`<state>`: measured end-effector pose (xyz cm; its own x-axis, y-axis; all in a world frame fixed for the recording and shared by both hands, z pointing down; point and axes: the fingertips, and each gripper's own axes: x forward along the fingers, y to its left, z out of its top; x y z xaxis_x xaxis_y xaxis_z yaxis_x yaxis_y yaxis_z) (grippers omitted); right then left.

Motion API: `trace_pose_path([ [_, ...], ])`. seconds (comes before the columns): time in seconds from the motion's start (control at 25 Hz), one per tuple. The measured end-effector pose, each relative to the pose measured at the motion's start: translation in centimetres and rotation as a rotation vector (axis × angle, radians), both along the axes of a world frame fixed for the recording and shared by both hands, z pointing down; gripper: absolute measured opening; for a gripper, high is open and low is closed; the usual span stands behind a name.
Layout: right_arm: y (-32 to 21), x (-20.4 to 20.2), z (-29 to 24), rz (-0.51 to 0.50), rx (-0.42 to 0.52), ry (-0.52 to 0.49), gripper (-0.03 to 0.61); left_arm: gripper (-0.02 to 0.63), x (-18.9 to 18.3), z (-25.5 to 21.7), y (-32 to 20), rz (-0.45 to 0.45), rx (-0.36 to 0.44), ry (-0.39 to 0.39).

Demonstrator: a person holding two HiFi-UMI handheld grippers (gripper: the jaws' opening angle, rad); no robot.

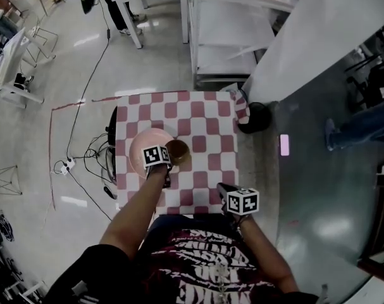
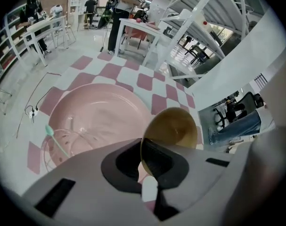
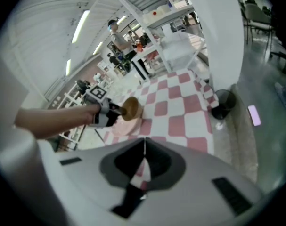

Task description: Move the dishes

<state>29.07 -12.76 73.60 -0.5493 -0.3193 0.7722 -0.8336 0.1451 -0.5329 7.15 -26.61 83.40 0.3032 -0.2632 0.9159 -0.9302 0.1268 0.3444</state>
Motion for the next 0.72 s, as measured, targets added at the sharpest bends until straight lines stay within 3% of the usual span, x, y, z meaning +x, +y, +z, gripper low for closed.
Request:
trace_pose_path([
  [0.2, -0.4, -1.9, -0.2, 0.017, 0.001, -0.007, 0.034, 0.034, -2.0, 0.4, 0.0, -0.084, -0.043, 0.031],
  [0.44, -0.8, -2.7, -0.2, 0.041, -0.001, -0.010, 0.034, 0.034, -3.4, -0.3, -2.7, -0.046, -0.034, 0.012],
  [0.56, -1.1, -2.9, -0.3, 0.056, -0.001, -0.017, 0.034, 0.034, -4.4, -0.9, -4.7, 0.071, -0.013, -0.054],
  [0.72, -0.9, -3.3, -0.1, 0.079, -0.010, -0.030, 0.034, 0.034, -5.6, -0.6, -5.7, 0.358, -0.037, -0.186],
])
